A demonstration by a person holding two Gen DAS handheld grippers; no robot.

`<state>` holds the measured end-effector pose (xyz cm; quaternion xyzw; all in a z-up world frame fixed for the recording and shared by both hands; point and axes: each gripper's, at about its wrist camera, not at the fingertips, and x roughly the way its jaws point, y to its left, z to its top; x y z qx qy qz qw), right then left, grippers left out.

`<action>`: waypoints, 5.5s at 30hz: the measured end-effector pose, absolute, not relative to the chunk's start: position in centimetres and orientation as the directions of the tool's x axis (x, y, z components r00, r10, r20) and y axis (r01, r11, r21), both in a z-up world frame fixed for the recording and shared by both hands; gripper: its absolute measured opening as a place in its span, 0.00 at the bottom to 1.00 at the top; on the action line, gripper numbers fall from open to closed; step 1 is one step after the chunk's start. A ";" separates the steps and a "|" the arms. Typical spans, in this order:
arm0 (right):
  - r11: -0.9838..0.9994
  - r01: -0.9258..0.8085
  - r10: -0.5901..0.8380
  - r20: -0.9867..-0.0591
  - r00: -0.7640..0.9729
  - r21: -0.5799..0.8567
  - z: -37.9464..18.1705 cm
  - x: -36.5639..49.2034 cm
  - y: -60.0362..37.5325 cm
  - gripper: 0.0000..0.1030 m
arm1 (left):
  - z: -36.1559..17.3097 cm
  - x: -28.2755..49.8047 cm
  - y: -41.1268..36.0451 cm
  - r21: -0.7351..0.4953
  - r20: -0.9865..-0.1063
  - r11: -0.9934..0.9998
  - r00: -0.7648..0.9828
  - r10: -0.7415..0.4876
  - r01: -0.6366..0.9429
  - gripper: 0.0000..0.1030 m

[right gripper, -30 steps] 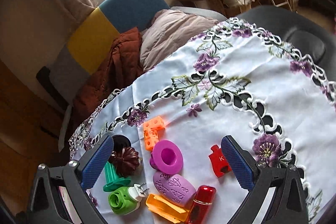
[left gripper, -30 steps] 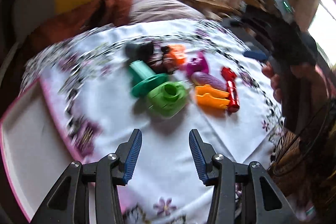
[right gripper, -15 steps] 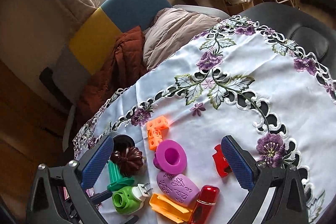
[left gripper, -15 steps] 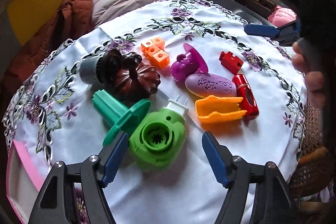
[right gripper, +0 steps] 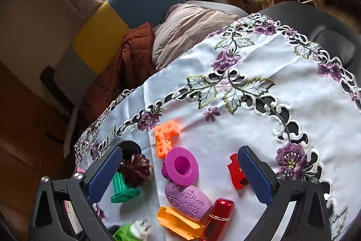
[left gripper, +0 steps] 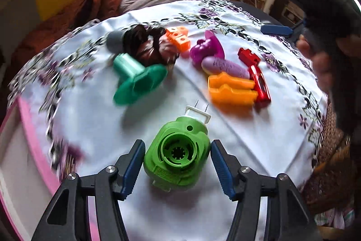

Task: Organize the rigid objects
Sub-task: 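Move the left tool to the green plug-shaped toy and close on it, then carry the green toy into the tray with the left tool while the right tool grasps the red cylinder, then open the left tool to release the green toy in the tray, then carry the red cylinder into the tray with the right tool and release it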

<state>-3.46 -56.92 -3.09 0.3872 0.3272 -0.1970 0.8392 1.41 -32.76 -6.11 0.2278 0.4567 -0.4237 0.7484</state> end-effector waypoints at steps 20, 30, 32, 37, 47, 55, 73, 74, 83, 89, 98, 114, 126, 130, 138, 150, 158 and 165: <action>0.787 0.547 0.063 -0.919 0.390 0.286 -4.7 -4.5 -53.1 0.60 | -7.5 0.5 -29.9 -0.117 -0.866 0.585 0.206 -0.456 0.802 0.52; 0.769 0.615 0.016 -0.966 0.258 0.177 -6.9 -3.6 -52.9 0.35 | -7.4 -0.1 -28.8 -0.124 -0.854 0.608 0.228 -0.468 0.784 0.51; 0.780 0.609 -0.002 -0.973 0.231 0.143 -7.4 -3.2 -52.6 0.27 | -6.9 -0.2 -28.3 -0.144 -0.840 0.611 0.230 -0.491 0.779 0.51; 0.804 0.586 -0.023 -0.980 0.199 0.101 -8.4 -3.2 -52.1 0.26 | -4.6 0.1 -25.9 -0.201 -0.797 0.642 0.258 -0.546 0.740 0.51; 0.830 0.554 -0.041 -0.983 0.177 0.065 -8.6 -2.7 -51.2 0.26 | -0.7 6.3 -14.5 -0.275 -0.747 0.822 0.428 -0.509 0.498 0.51; 0.838 0.540 -0.027 -0.983 0.183 0.077 -8.8 -2.6 -50.8 0.26 | -3.0 14.5 -8.2 -0.238 -0.806 0.923 0.468 -0.362 0.303 0.51; 0.847 0.527 -0.029 -0.982 0.187 0.075 -8.7 -2.2 -50.1 0.26 | -6.0 20.7 -6.7 -0.119 -0.853 0.975 0.483 -0.198 0.189 0.52; 0.847 0.526 -0.030 -0.982 0.187 0.075 -8.7 -2.2 -50.2 0.26 | -5.8 20.2 -6.5 -0.118 -0.849 0.975 0.491 -0.196 0.186 0.52; 0.852 0.519 -0.040 -0.981 0.188 0.065 -8.8 -2.1 -50.2 0.26 | -3.0 13.3 -5.4 -0.107 -0.798 0.979 0.572 -0.188 0.173 0.52; 0.858 0.512 -0.058 -0.980 0.189 0.048 -8.8 -2.1 -49.9 0.26 | -1.4 8.1 -6.4 -0.108 -0.766 0.969 0.602 -0.223 0.222 0.52; 0.868 0.496 -0.083 -0.980 0.183 0.019 -8.8 -1.9 -49.0 0.27 | -0.5 4.2 -7.6 -0.096 -0.745 0.961 0.622 -0.241 0.259 0.52; 0.875 0.483 -0.136 -0.974 0.182 -0.031 -9.1 -1.7 -47.0 0.26 | -1.1 2.5 -6.7 -0.117 -0.753 0.964 0.611 -0.244 0.240 0.52; 0.887 0.460 -0.137 -0.973 0.186 -0.037 -8.7 -2.0 -46.0 0.25 | -1.0 2.3 -5.8 -0.131 -0.750 0.964 0.613 -0.248 0.230 0.52; 0.876 0.482 -0.145 -0.967 0.210 -0.027 -8.1 -2.4 -46.3 0.25 | -1.1 2.2 -5.5 -0.130 -0.751 0.965 0.613 -0.246 0.228 0.52; 0.870 0.493 -0.170 -0.933 0.317 0.009 -4.9 -4.1 -46.1 0.25 | -1.4 2.3 -5.2 -0.133 -0.754 0.967 0.612 -0.241 0.217 0.52; 0.955 0.253 0.006 -0.860 0.511 0.157 -1.5 -1.9 -39.2 0.25 | -1.6 2.2 -5.2 -0.129 -0.758 0.968 0.608 -0.235 0.213 0.52; 0.975 0.097 0.122 -0.841 0.527 0.202 -1.2 0.8 -33.4 0.25 | -1.9 2.3 -4.6 -0.126 -0.764 0.972 0.606 -0.223 0.199 0.52; 0.972 -0.023 0.212 -0.822 0.528 0.235 -0.4 3.3 -28.7 0.25 | -2.1 2.3 -4.0 -0.127 -0.765 0.974 0.606 -0.217 0.189 0.52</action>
